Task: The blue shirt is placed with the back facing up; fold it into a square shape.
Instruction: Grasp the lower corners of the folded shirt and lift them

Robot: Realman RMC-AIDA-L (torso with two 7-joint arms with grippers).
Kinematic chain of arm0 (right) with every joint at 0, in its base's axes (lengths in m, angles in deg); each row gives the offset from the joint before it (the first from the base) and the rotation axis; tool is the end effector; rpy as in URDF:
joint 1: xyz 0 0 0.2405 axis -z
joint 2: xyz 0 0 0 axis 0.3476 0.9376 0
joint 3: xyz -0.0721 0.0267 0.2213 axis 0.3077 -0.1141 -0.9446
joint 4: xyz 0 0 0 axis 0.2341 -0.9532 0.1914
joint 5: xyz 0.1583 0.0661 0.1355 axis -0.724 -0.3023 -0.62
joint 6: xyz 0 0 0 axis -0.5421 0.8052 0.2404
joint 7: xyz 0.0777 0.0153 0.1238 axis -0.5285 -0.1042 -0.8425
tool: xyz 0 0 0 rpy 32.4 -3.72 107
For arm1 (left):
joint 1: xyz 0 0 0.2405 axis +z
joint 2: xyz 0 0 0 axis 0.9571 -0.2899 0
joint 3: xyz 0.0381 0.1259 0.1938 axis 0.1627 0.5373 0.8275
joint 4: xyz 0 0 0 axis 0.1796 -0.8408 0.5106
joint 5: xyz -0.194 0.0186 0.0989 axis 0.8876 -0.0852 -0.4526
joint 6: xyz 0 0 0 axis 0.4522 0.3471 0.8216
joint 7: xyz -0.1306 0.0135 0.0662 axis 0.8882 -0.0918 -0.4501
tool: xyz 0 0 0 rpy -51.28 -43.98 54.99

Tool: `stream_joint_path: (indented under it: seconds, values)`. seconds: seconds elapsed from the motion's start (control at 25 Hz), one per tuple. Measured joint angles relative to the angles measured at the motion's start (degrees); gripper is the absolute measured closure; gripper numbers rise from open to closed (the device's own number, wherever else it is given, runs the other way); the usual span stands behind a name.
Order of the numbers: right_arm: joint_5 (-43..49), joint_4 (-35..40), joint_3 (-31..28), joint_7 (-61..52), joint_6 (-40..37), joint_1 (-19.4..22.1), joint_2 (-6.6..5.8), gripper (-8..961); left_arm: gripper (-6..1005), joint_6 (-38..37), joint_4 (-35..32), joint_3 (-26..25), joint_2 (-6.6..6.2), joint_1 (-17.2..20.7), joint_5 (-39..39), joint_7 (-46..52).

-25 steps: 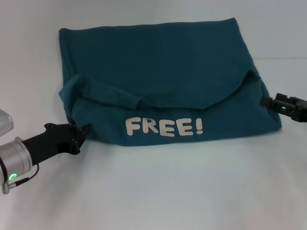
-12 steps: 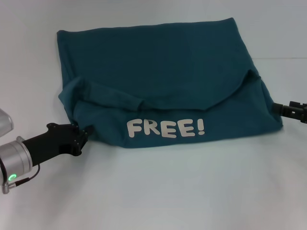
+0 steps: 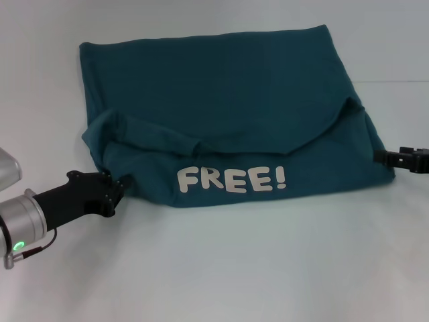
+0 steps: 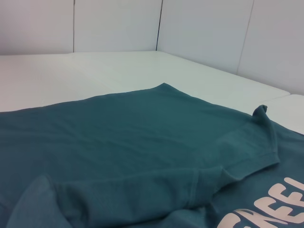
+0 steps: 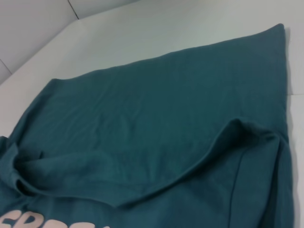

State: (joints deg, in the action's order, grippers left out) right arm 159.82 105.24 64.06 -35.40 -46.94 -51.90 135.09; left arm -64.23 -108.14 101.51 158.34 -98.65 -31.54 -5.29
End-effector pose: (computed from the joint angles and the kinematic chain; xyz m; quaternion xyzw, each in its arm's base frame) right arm 0.3240 0.3692 0.0600 -0.8115 0.4697 0.1650 0.3059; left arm -0.3054 0.3371 -0.0158 -0.8821 -0.2817 -0.1946 0.3234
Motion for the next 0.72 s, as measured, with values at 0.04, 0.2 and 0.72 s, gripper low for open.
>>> stream_joint_path:
  seconds: [0.04,0.2,0.72]
  values:
    - [0.0,-0.1,0.3,0.0,0.5,0.0,0.05,136,960,0.0,0.0,0.0,0.00,0.0,0.0,0.0]
    - [0.0,-1.0,1.1,-0.1,2.2,0.0,0.50,136,959,0.0,0.0,-0.1,0.00,0.1,0.0,0.0]
    - [0.1,-3.1,1.2,-0.1,4.1,0.1,1.35,152,959,0.0,-0.2,0.0,-0.11,0.0,-0.1,0.5]
